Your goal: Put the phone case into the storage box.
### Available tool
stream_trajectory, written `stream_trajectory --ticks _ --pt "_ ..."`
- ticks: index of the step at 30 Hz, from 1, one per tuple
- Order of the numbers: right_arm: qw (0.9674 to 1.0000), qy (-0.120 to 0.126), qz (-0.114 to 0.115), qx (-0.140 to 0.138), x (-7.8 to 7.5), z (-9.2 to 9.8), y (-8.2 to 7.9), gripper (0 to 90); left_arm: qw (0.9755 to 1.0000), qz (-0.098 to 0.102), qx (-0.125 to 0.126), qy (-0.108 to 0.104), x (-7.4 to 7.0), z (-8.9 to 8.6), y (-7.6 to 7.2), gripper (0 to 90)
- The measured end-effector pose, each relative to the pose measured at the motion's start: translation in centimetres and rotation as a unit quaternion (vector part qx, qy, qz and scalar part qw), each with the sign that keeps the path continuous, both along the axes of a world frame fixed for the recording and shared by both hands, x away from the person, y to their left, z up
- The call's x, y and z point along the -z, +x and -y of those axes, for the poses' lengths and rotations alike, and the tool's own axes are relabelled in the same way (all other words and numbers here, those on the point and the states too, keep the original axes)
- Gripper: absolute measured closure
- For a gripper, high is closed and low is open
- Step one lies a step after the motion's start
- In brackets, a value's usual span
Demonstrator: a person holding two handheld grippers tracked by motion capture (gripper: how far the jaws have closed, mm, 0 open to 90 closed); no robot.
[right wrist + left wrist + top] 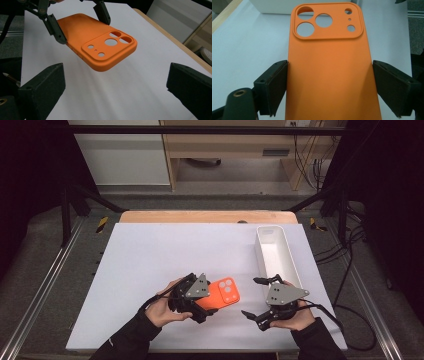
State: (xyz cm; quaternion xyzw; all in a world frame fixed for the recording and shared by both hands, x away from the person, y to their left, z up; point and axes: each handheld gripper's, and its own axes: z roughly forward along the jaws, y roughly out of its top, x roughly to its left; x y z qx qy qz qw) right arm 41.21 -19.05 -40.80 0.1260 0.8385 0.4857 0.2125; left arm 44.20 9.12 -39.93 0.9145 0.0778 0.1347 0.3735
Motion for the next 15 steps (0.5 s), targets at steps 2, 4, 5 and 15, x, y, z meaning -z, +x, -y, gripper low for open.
stream_trajectory --ticks 2,4,5,15 --pt "1.0000 -0.003 -0.001 -0.003 0.07 -0.09 0.00 2.2 1.0000 0.003 0.001 0.002 0.04 -0.05 0.02 15.2" --pt "1.0000 -0.007 -0.003 -0.006 0.14 -0.15 0.00 2.0 1.0000 0.006 0.004 0.003 0.03 -0.09 0.00 15.2" --pt "1.0000 -0.007 -0.002 -0.006 0.18 -0.16 0.02 2.0 0.9999 0.008 0.006 0.004 0.00 -0.10 -0.02 15.2" --pt "0.9994 -0.026 0.001 -0.024 0.01 -0.63 -0.15 0.7 0.9991 0.026 0.031 0.010 -0.29 0.00 -0.31 15.2"
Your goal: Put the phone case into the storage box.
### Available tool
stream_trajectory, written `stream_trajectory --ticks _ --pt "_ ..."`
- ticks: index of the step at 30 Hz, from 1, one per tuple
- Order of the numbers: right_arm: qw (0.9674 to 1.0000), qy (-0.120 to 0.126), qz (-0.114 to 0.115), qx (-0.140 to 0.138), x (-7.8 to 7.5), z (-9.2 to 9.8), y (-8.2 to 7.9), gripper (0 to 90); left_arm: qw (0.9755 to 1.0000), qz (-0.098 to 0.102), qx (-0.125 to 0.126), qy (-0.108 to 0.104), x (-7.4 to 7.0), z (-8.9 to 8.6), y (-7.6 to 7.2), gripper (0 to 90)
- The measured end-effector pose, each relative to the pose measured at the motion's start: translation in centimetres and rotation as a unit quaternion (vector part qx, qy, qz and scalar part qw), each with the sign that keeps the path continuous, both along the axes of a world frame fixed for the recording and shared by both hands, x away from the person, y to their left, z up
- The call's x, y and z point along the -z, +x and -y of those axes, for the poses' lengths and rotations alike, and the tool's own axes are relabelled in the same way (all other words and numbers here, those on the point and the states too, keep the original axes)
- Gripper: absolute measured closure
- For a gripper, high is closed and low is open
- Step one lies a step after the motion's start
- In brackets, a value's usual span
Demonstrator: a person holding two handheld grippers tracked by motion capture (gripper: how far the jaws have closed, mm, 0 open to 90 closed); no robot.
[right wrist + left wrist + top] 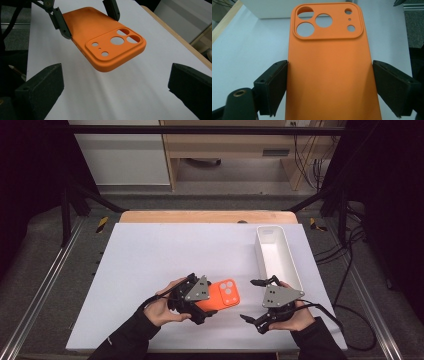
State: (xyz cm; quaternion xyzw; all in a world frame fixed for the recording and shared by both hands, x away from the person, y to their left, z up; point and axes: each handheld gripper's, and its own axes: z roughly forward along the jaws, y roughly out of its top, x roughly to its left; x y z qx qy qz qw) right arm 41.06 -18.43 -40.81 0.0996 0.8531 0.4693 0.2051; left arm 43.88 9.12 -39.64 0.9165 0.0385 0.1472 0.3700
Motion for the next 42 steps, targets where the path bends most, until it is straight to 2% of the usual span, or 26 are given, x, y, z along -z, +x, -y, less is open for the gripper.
stream_trajectory --ticks 11,16,25,42 --pt "0.9991 -0.035 0.013 -0.019 -0.3 -0.7 -0.4 0.6 0.9996 0.016 0.022 0.006 -0.5 -0.3 -0.2 15.2" --pt "0.9981 -0.049 0.019 -0.033 -0.5 -1.1 -0.4 0.6 0.9990 0.025 0.033 0.015 -0.6 -0.2 -0.4 15.1" --pt "0.9969 -0.058 0.032 -0.043 -0.7 -1.0 -0.3 0.6 0.9978 0.040 0.046 0.026 -1.2 0.0 -0.5 15.1" --pt "0.9921 -0.081 0.057 -0.077 -1.2 -1.7 0.1 0.6 0.9959 0.047 0.072 0.027 -1.3 0.4 -1.0 15.2"
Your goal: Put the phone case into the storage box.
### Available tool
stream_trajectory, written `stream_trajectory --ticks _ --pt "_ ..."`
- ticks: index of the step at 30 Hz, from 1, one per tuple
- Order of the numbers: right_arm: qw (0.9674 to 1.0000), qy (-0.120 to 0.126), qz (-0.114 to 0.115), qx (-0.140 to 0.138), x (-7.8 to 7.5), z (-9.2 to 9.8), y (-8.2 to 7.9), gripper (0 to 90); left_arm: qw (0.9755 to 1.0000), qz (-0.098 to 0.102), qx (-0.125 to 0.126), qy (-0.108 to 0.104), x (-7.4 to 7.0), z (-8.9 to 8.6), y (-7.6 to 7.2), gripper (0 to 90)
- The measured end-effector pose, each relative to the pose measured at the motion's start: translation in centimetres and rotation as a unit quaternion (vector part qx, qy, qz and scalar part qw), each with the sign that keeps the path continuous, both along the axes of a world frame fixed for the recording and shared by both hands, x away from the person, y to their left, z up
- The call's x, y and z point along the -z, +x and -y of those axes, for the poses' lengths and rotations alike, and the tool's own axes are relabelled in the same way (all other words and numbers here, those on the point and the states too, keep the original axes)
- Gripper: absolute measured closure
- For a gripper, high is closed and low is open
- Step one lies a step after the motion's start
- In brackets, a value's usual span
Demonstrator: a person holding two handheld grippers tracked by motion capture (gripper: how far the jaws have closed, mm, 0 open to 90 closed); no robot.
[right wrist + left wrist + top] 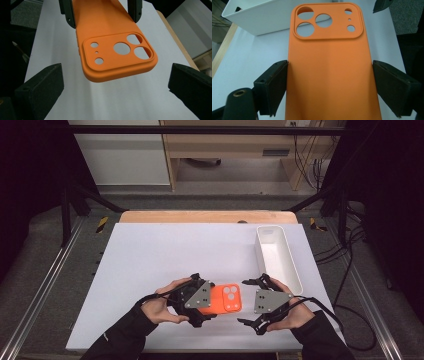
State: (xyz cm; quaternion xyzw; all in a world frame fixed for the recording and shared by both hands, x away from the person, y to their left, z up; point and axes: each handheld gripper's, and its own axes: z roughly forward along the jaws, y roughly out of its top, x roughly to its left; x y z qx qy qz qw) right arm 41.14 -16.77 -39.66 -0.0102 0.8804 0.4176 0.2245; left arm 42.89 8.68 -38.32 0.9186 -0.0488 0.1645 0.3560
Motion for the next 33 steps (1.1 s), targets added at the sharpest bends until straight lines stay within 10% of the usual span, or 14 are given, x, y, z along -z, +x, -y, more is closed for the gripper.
stream_trajectory --ticks 33 --pt "0.9985 0.004 -0.016 -0.051 1.0 -0.8 1.5 0.8 0.9997 0.000 0.022 -0.007 0.0 1.0 -0.4 15.1"
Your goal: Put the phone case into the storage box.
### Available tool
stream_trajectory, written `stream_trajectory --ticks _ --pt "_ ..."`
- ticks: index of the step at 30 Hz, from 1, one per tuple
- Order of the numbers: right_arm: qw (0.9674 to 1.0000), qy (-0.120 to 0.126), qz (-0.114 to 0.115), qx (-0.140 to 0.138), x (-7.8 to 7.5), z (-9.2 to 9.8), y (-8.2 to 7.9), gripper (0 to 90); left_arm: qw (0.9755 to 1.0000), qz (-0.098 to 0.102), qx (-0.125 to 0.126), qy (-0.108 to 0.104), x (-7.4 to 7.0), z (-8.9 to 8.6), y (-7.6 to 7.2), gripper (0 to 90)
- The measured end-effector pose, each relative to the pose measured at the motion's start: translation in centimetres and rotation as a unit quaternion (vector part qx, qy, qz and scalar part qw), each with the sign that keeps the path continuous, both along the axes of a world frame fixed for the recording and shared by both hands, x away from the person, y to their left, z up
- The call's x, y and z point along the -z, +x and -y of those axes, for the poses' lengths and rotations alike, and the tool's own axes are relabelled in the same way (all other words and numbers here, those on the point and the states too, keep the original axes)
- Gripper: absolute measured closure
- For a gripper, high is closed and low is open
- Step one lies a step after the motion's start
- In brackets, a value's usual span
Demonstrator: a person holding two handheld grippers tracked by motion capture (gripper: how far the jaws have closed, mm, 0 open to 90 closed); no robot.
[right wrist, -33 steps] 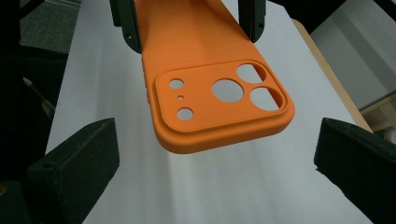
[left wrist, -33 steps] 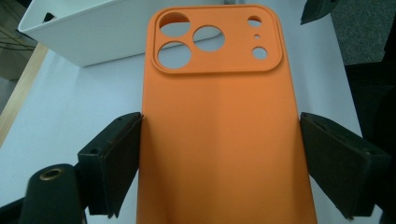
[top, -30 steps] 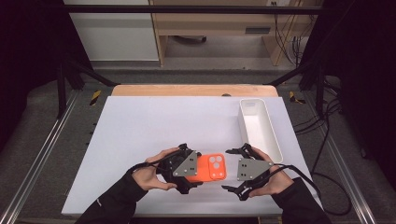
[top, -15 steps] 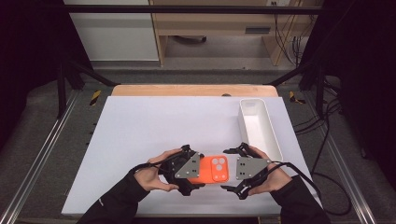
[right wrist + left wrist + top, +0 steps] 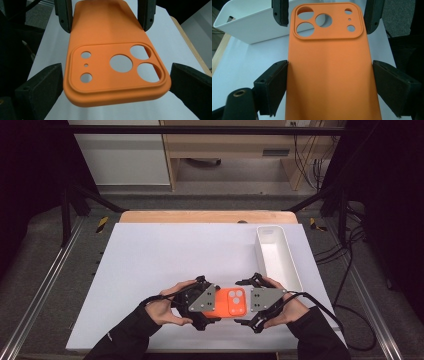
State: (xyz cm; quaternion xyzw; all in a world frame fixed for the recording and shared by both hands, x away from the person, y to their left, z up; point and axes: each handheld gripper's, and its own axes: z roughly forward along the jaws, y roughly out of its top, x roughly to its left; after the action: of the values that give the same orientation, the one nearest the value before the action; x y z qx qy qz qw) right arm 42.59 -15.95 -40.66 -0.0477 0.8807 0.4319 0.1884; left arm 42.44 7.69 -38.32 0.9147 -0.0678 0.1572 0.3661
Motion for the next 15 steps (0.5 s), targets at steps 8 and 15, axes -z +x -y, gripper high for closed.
stream_trajectory --ticks 8,15 --pt "0.9999 0.000 -0.001 -0.015 0.15 -0.34 0.16 3.1 1.0000 -0.004 0.002 0.003 0.02 -0.06 0.01 15.2" --pt "0.9996 0.007 -0.007 -0.025 0.32 -0.67 0.31 7.6 1.0000 -0.007 0.005 0.004 0.16 0.07 0.03 15.1"
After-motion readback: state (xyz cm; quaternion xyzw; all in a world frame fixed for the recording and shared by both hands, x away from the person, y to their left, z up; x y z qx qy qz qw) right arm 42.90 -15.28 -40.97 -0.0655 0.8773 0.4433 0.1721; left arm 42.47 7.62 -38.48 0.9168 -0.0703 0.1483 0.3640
